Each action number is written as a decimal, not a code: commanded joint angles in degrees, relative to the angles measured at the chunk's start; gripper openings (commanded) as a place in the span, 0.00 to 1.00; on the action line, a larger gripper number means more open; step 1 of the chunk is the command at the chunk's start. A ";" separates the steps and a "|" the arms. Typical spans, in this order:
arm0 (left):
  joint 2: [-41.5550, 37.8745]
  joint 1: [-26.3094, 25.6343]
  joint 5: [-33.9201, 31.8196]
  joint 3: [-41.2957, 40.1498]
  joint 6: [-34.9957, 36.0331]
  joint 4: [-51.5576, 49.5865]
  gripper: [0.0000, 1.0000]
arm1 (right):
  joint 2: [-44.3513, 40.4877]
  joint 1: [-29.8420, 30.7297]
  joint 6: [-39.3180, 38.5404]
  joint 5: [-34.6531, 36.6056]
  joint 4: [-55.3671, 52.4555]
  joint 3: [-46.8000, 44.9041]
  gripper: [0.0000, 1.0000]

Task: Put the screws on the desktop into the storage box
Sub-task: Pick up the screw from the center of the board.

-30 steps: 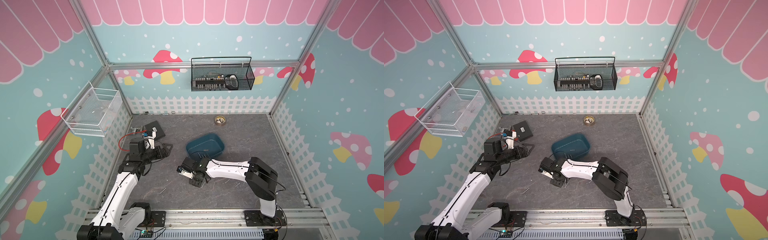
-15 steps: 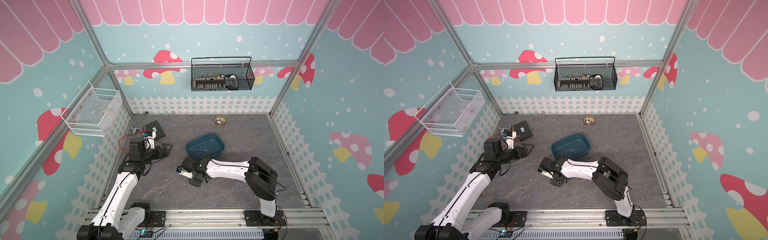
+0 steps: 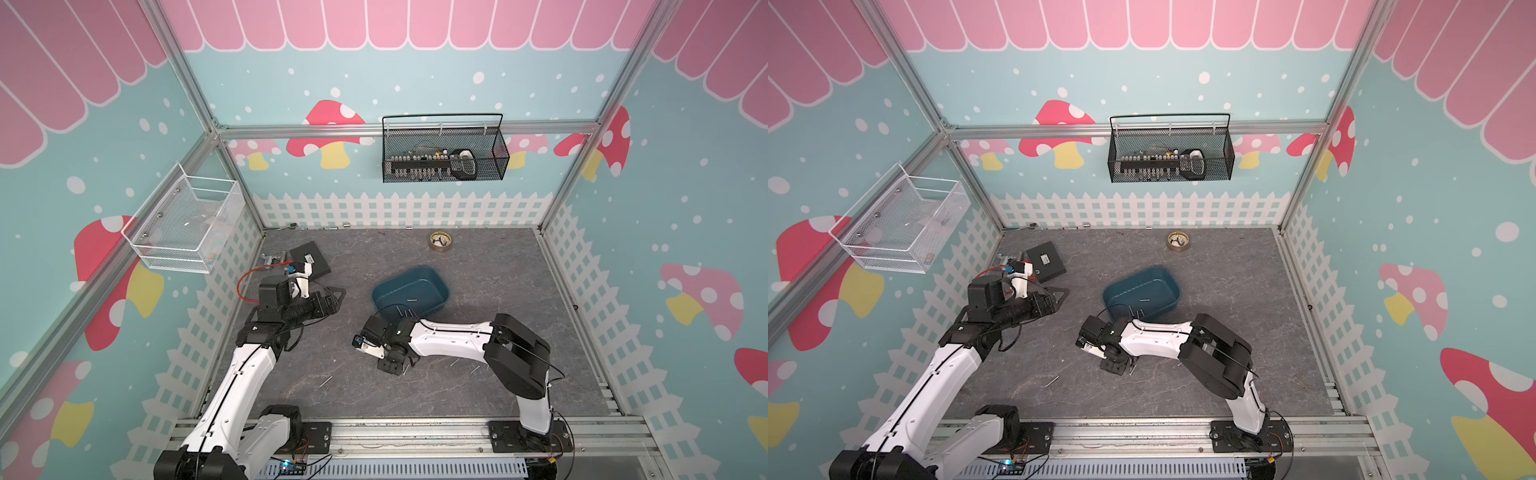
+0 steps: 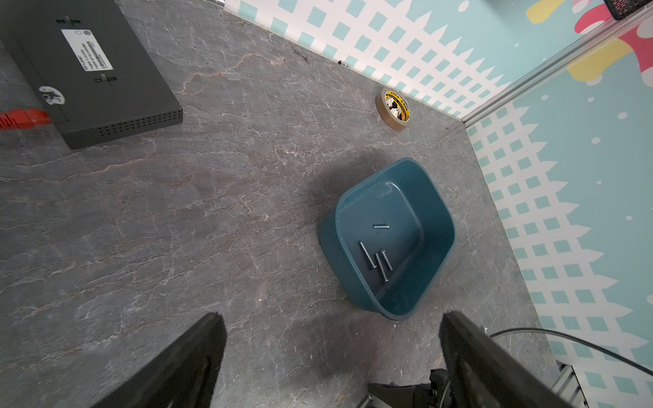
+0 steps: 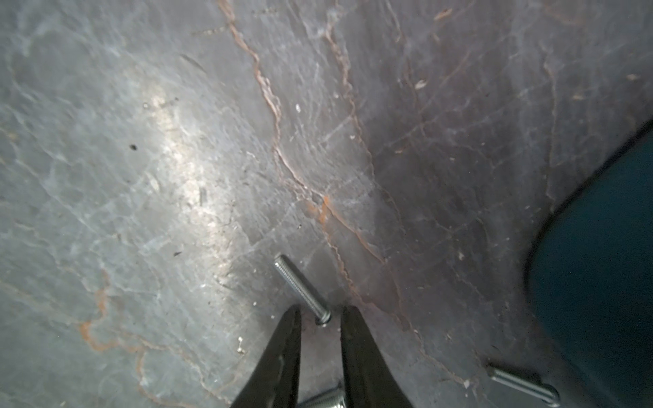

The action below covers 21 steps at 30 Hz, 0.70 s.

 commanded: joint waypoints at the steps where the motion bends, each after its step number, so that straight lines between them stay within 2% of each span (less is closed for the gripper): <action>1: 0.06 0.38 0.33 -0.25 -0.25 1.14 0.98 | 1.43 -0.11 -0.84 0.04 -0.17 1.15 0.25; 21: 0.42 0.44 0.20 -0.30 -0.25 1.08 0.98 | 4.41 -0.91 -1.99 -4.48 -4.40 3.65 0.23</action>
